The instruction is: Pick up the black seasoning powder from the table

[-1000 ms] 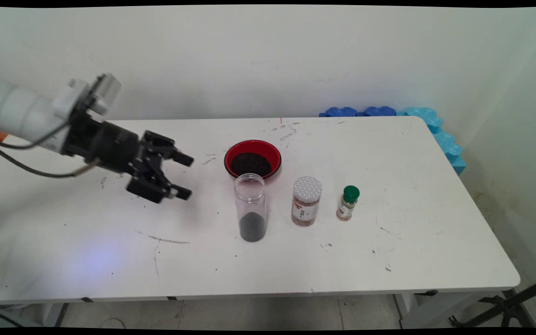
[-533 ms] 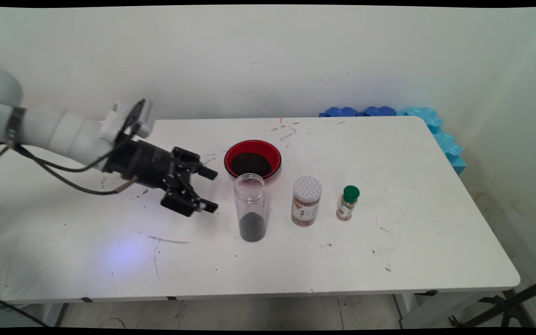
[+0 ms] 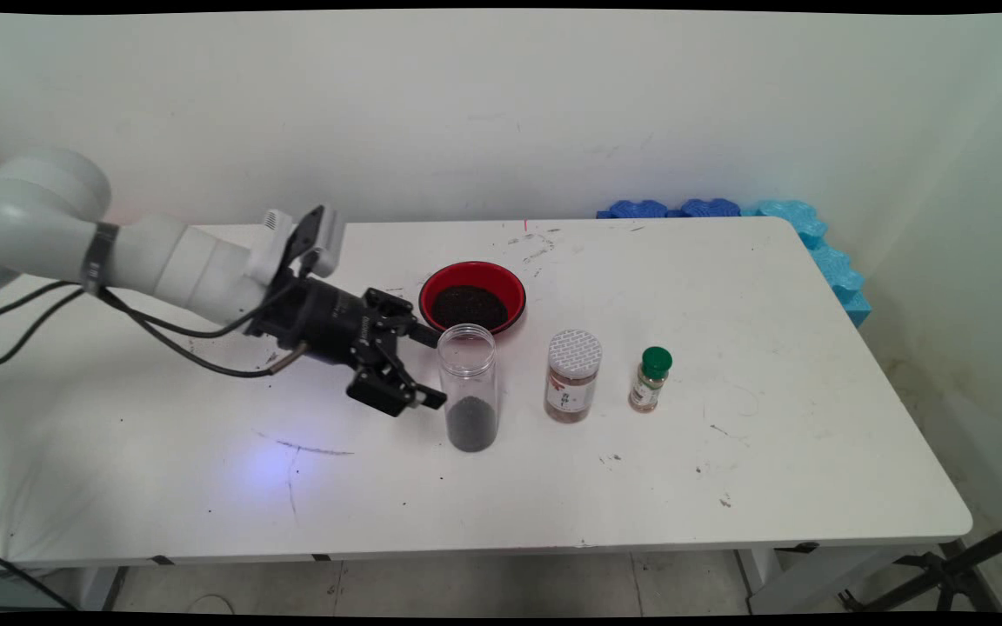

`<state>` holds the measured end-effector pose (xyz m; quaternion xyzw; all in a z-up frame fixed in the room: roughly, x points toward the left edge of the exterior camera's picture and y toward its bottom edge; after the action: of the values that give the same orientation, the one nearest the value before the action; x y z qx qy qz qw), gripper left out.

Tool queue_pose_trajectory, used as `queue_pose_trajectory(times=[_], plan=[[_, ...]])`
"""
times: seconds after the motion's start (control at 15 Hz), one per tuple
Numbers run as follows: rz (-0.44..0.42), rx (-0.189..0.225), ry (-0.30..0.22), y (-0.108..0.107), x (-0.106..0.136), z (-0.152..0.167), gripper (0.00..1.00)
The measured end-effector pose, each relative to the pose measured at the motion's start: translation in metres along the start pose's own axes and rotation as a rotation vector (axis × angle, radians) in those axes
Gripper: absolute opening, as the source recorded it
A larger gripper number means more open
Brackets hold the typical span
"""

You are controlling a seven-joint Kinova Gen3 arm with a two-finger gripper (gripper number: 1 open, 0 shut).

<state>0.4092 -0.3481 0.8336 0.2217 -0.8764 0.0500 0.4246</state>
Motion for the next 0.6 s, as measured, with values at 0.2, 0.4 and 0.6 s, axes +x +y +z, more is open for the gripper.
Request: queue_pose_trajectory(times=[0.2,0.4,0.6], plan=[[0.005,-0.004,0.002,-0.001,0.002,0.01,1.0],[0.011,-0.006,0.003,-0.002,0.004,0.019,1.0],[0.014,-0.008,0.004,-0.003,0.004,0.024,1.0]])
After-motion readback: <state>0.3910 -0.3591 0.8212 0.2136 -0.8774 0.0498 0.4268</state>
